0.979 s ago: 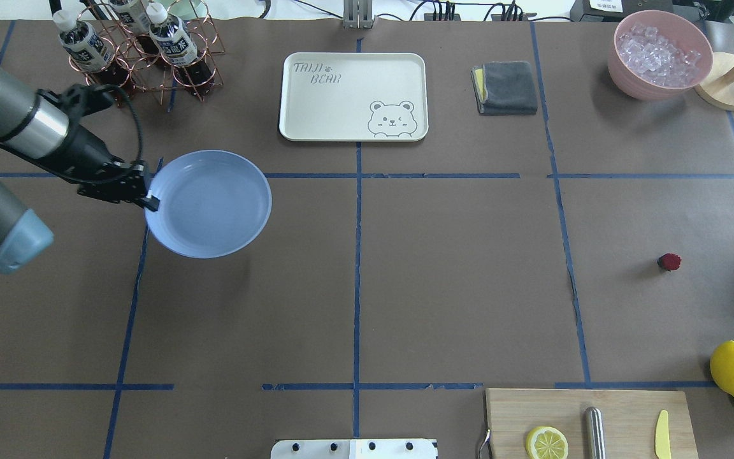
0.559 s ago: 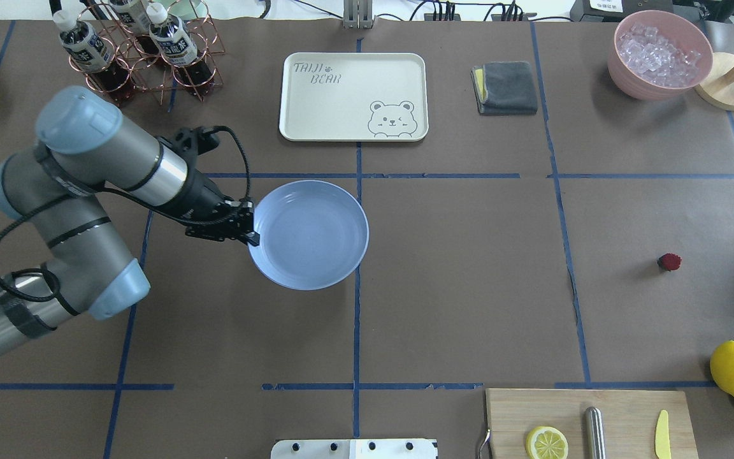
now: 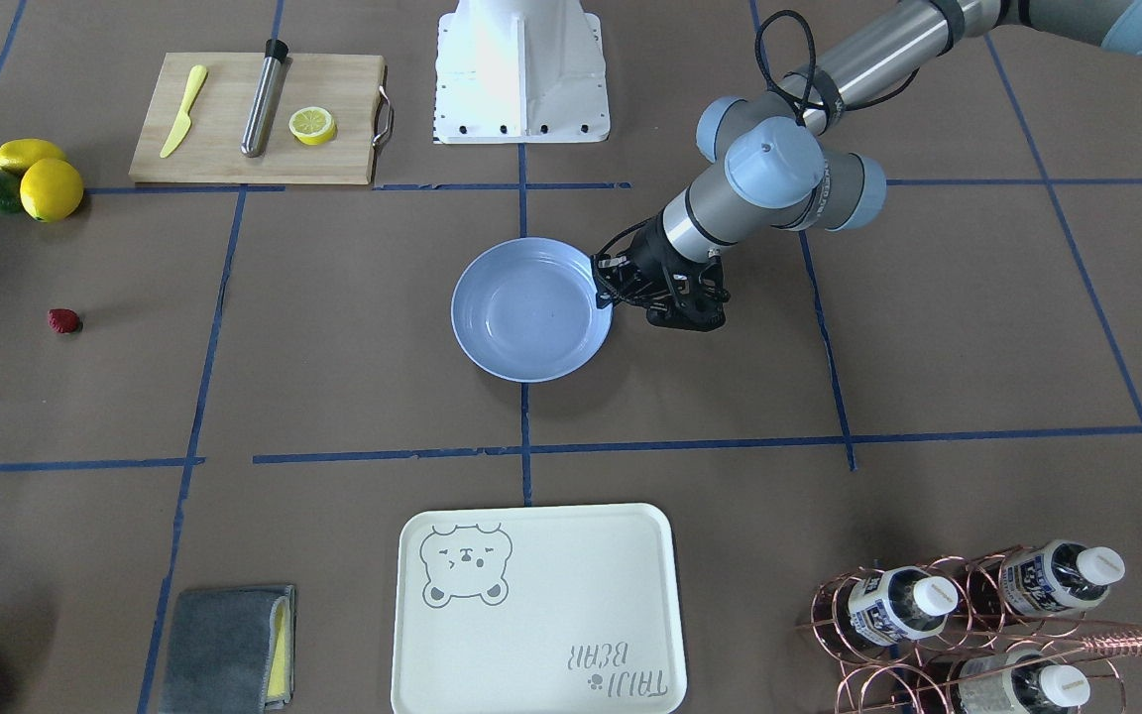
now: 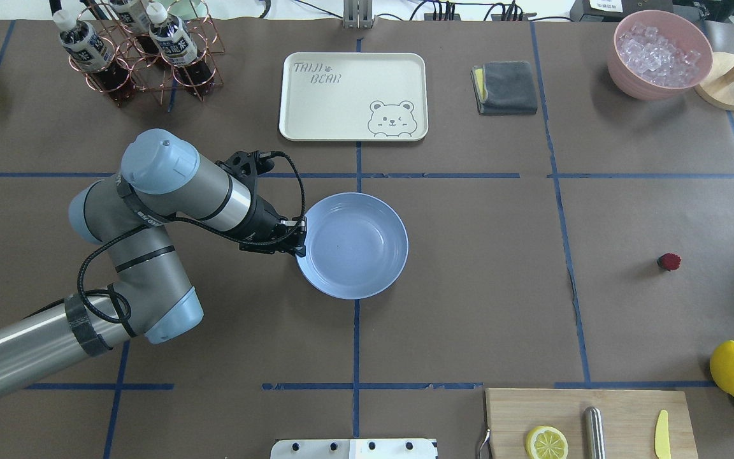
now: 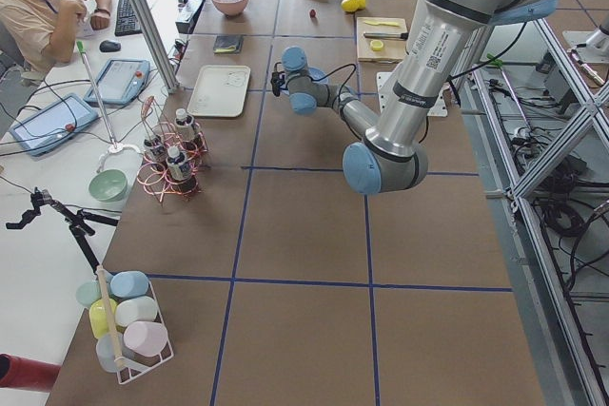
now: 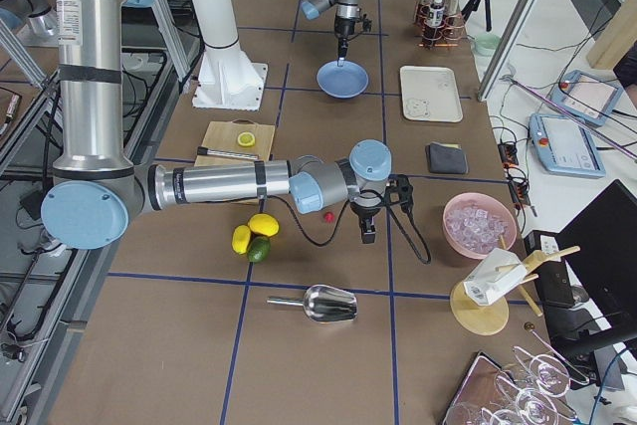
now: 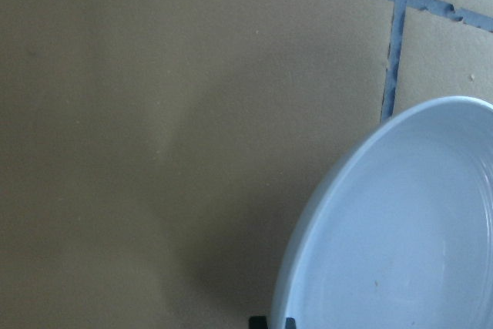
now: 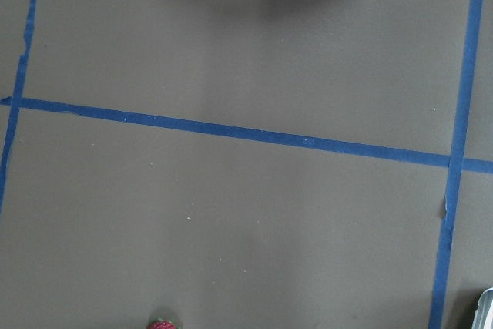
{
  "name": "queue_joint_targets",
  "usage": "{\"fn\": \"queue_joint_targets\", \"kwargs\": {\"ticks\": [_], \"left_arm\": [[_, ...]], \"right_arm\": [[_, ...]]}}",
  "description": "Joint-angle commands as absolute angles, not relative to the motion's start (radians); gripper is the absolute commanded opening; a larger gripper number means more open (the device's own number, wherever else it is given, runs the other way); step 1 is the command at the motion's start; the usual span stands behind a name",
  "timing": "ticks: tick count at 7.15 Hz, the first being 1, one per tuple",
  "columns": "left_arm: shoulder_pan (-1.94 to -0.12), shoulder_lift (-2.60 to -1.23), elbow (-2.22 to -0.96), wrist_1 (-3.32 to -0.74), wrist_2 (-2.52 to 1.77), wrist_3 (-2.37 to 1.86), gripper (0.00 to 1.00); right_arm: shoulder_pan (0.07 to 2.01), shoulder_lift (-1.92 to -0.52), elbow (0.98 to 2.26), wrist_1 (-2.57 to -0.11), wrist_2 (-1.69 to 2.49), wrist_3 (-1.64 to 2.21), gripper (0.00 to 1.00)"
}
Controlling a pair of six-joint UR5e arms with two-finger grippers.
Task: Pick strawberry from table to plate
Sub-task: 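Grip the plate rim and slide it toward the table center with the left gripper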
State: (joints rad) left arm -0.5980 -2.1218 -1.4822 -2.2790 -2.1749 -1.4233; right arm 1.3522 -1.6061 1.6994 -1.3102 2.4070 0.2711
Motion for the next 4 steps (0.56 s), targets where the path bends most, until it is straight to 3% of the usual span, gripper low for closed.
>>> {"fn": "queue_joint_targets", "kwargs": {"ticks": [1, 4], "left_arm": [[-0.589, -2.125, -1.451, -2.301, -2.166, -1.422, 0.00], [-0.572, -2.125, -1.447, -2.319, -2.146, -1.422, 0.00]], "right_arm": [[1.351, -1.606, 1.704, -1.310, 2.407, 0.271, 1.00], [1.339, -1.606, 1.704, -1.312, 2.407, 0.275, 1.00]]}}
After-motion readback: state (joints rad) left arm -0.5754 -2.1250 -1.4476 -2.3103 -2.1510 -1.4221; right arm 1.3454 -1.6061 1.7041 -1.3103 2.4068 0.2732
